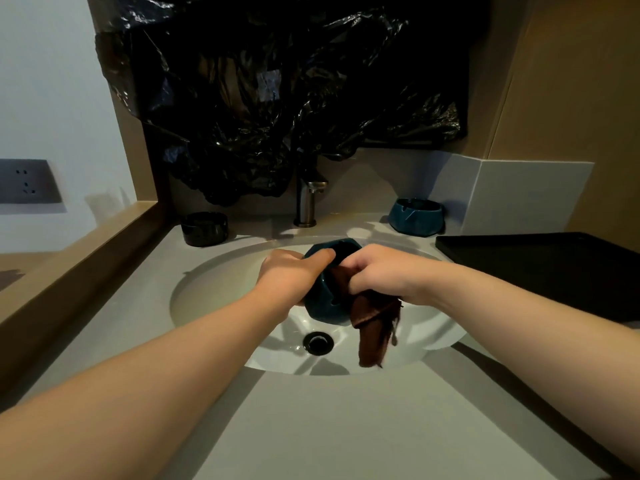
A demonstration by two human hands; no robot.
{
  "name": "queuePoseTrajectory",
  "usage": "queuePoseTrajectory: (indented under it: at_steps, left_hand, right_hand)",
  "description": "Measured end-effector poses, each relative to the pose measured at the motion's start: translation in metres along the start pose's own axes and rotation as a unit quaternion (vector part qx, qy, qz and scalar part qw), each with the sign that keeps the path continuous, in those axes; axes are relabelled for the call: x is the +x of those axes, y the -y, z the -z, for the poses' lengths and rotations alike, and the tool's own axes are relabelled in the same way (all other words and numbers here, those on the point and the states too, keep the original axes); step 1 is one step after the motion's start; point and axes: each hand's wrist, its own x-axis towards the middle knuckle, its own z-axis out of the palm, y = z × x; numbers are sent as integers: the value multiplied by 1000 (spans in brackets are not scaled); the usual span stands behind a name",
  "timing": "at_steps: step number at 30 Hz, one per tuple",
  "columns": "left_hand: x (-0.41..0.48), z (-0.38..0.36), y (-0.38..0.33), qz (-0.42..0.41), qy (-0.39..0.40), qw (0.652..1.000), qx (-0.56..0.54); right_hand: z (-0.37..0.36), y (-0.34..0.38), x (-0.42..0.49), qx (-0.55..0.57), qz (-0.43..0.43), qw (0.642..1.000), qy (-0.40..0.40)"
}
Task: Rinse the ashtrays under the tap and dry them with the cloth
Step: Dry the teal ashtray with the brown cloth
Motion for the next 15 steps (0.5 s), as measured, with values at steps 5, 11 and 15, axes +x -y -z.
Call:
queuePoseTrajectory:
  at_steps: [5, 11, 15]
  left_hand:
    - [2, 0, 0, -31, 21, 999, 15]
    - [0, 8, -3, 52, 29, 990, -124]
    - [-8, -6, -10, 58, 79, 981, -170]
  right_hand:
    - [12, 2, -13, -186, 17, 981, -47]
    - [16, -18, -38, -168, 45, 923, -343]
    - [33, -24, -70, -156, 88, 899, -399]
